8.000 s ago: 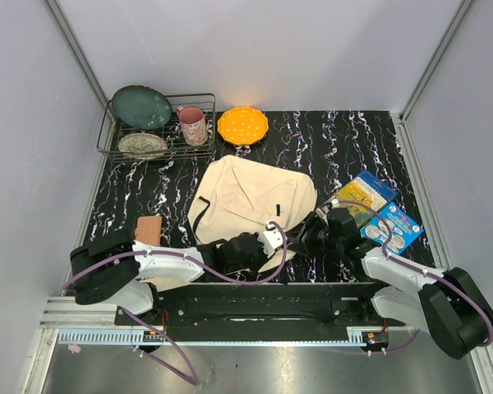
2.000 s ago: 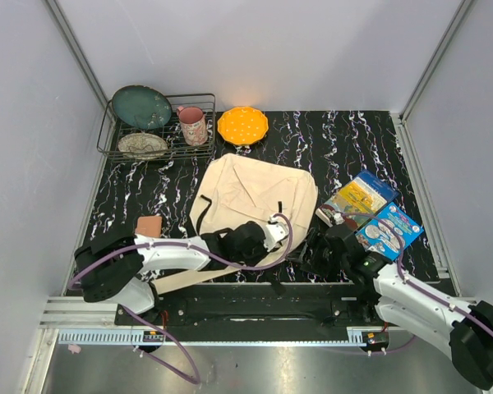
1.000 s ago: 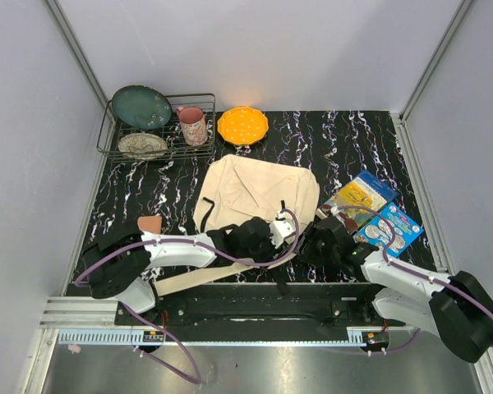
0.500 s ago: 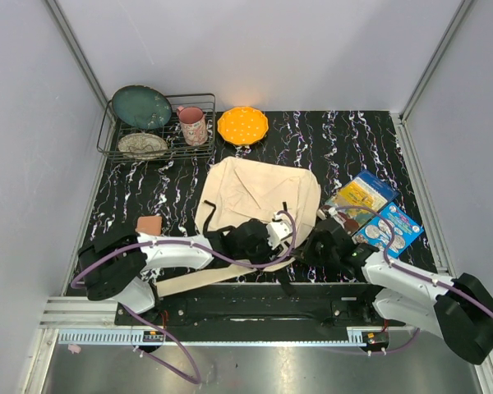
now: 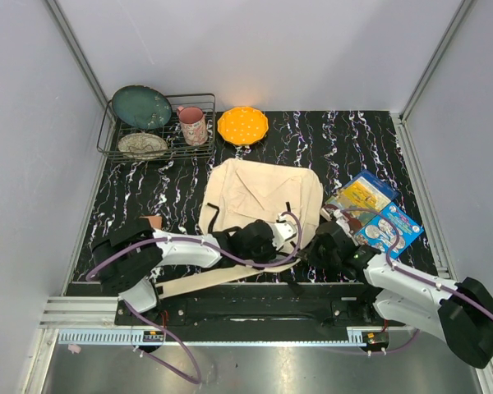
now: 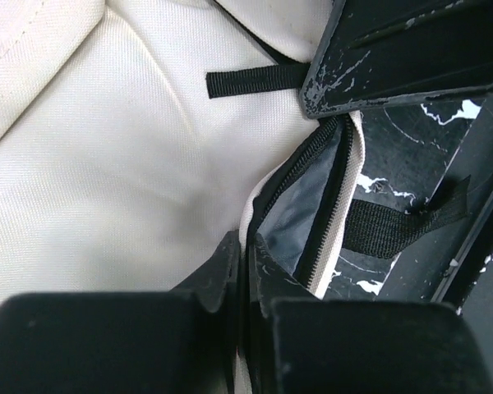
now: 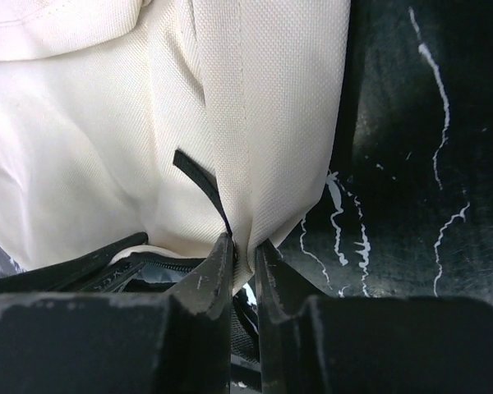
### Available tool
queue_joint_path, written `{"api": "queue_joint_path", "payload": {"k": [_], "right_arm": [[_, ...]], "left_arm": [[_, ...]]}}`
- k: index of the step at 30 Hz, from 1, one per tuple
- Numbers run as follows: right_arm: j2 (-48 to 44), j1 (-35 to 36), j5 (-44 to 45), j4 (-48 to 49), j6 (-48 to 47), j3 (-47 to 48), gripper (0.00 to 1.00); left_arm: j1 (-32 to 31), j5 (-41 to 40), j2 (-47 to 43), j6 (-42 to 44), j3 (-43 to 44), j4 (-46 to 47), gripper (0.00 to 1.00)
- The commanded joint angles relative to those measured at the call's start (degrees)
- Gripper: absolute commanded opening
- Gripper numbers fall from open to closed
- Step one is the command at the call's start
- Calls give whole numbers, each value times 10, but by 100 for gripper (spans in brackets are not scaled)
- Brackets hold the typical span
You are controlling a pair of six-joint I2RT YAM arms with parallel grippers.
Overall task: Pack the student bag
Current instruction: Adjust the student bag at the center of the board.
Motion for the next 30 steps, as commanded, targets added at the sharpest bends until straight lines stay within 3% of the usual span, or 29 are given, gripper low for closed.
{"api": "queue_joint_path", "payload": {"k": [1,7,12,14,15,16,18,24,30], "right_arm": [[17,1,105,-54,-31,19,0],[125,-1,175,-40,-106,109,0],[180,-29,194,-24,-175,181,0],[189,-46,171,-25,-196,199,21],[185,-50,166,-28,-198,208,38],[163,-50,163,-29,-196,207,66],[108,-50,147,-39,-183,194,78],[-73,-50,72,-46,-90,100,80],[-113,-47,-22,0,-38,50,75]], "left_arm": [[15,-39,22,6,-8,-36,0],[22,-48,-31,-8,-45,-15,0],[52,-52,-78,-6,-18,-66,0],[67,-40,-88,-5,12,-83,0],[71,-38,-89,-4,24,-89,0],[73,-38,-83,-4,53,-95,0],[76,-44,-68,1,85,-125,0],[84,-53,-39,-14,168,-157,0],[83,-42,-19,-11,224,-179,0]]}}
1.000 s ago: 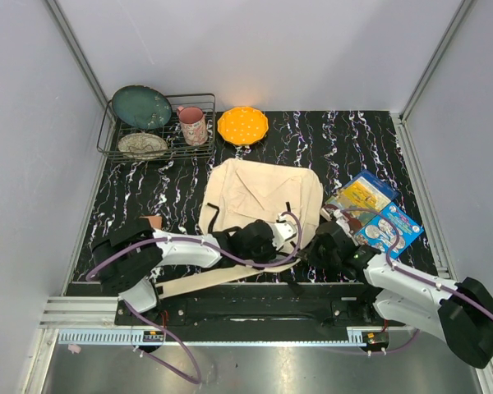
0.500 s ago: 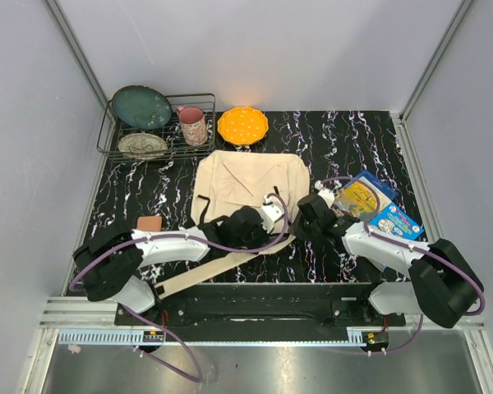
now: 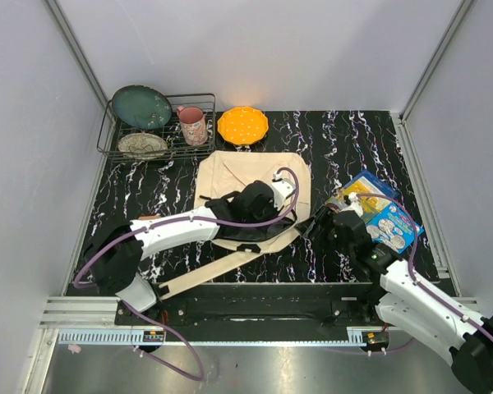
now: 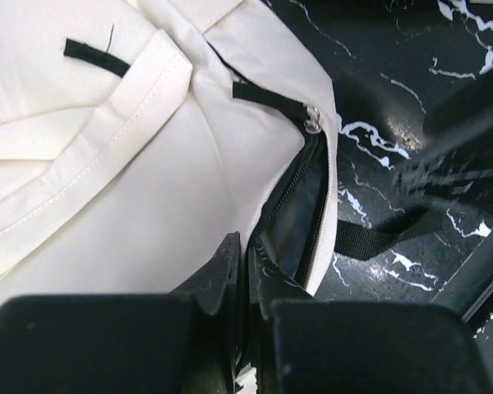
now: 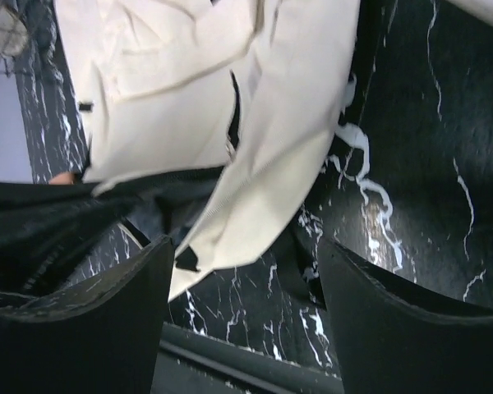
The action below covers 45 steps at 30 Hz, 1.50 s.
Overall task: Pack the student bag
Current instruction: Adjust the student bag at the center of the board.
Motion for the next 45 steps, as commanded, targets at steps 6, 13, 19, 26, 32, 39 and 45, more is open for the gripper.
{"api": "queue_joint_path", "payload": {"k": [6,13,19,26,32,39,45], "right_arm": [[77,12,-107,126,60,-26,76],[134,18,-98,167,72,1,76],[161,18,-101,234,101,-12,77],[173,19,-107,280,115,-34,77],[120,98,-40,207,151,-11,77],[183,122,63,240,167,-39,76],[257,111,87,266,145,-13,72]], "left_arm": [[3,9,26,-8,106,-21,0],[2,23,30,-7,133,-33,0],[2,21,29,-15,123,-33,0],[2,17,35,-16,120,-30,0],[2,13,38,-15,124,-33,0],[2,22,29,-19,118,-29,0],[3,23,-6,-31,86,-18,0]]}}
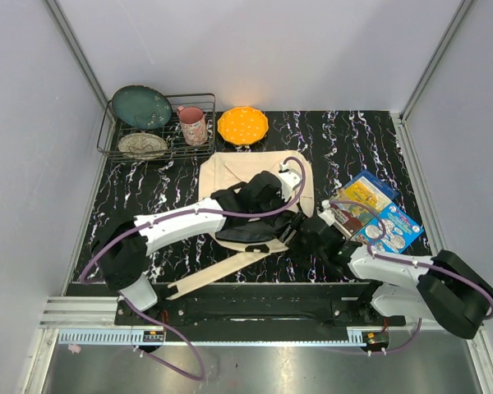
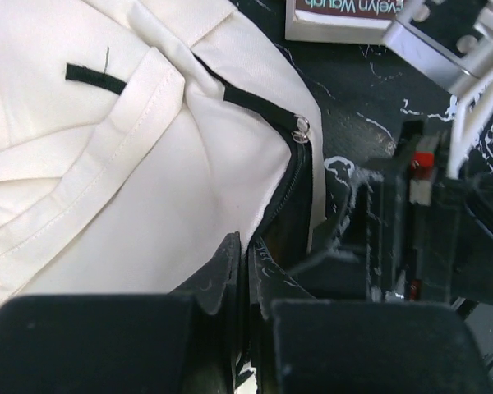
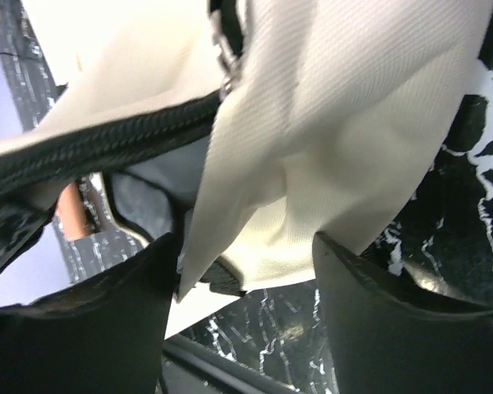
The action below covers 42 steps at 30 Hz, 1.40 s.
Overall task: Pack the student bag
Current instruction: Adjust the student bag at the center of the board.
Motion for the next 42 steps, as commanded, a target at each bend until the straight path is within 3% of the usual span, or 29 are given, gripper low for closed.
{"api": "queue_joint_path", "payload": {"k": [1,2,3,4,11,16,23,34,42], "right_arm": [[40,-12,46,39,-11,22,64],[52,-23,42,38,-12,27,59],[55,-31,36,39,-13,26,37],[57,-38,26,40,-14,24,28],[6,-102,19,-5,-26,-34,1],[-13,-133,23,-38,-57,-31,0],[35,-149,14,-37,-84,-11,0],[75,-187,-11,-20,-112,-2,0],[87,-200,-30,-26,-149,31,0]], "left_arm": [[3,11,-51,-17,-19,41,0],[3,11,-61,-19,-23,43,0],[3,10,-65,-20,-32,46,0],[3,6,-70,-21,-37,46,0],[10,-47,-118,-10,-47,43,0],[40,-79,-130,31,-7,27,0],[72,-126,-113,80,74,-22,0],[147,-150,-133,90,77,-29,0],[165,5,-117,107,131,-30,0]]}}
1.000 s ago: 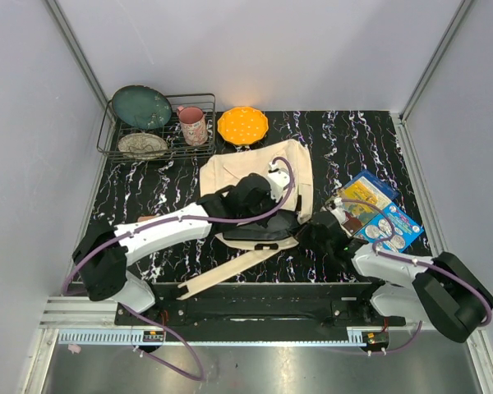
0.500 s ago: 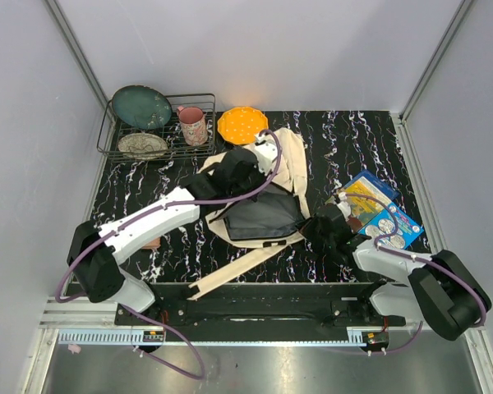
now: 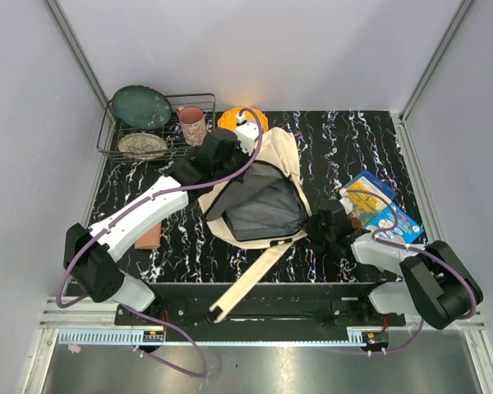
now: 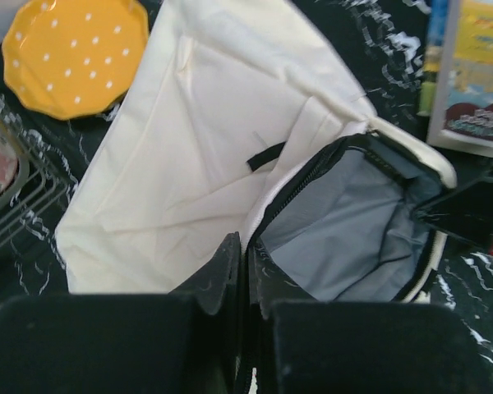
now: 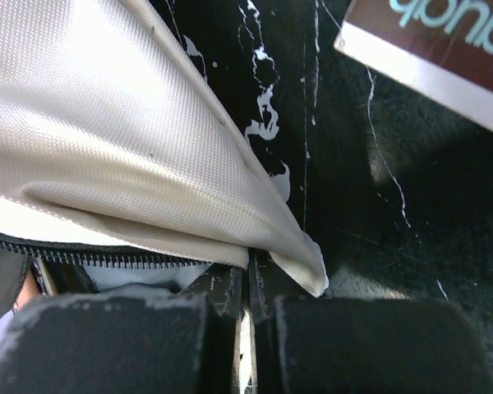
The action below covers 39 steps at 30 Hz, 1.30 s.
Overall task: Pack the student bag
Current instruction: Adjust the student bag at the center of the board.
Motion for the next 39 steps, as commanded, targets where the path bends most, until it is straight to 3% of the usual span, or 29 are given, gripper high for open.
{"api": "queue_joint_path", "payload": {"k": [1,2,3,5,6,9,14,17,18,21,25,28,29,31,36,39], "right_arm": [[6,-17,14,-54,-48,35,2],[6,-17,8,-68,-57,45,4],[1,-18,-9,-76,-75,55,21],[-24,-18,-27,-82,-88,69,39],[-36,-18,-40,-86,-93,73,62],[-87,-19,-78,-102,-114,88,80],[-212,-19,-84,-220,-123,125,86],[-308,-19,17,-328,-112,131,94],[-326,-20,85,-358,-101,133,96],[-352,-37,172,-464,-78,153,100],[-313,-146,106,-494,-82,168,100],[-267,-269,18,-486,-125,171,100],[-256,-331,1,-483,-149,171,99],[-256,-376,-25,-478,-175,177,100],[-248,-475,-34,-487,-229,196,100],[-239,-509,-22,-493,-239,198,100]], "left_arm": [[12,65,-16,33,75,31,0],[12,73,-12,34,92,28,0],[12,88,-8,42,102,21,0],[12,152,12,57,136,8,0],[11,163,19,62,147,-3,0],[11,175,39,77,171,-6,0],[11,148,76,92,197,-18,0],[10,136,86,94,194,-27,0],[10,133,86,95,192,-27,0],[9,125,81,93,175,-22,0],[9,142,79,84,156,-11,0],[9,171,82,70,134,4,0],[9,183,85,66,121,6,13],[9,229,86,52,104,9,48],[3,288,42,-29,37,146,99],[-13,302,45,-41,45,189,99]]}}
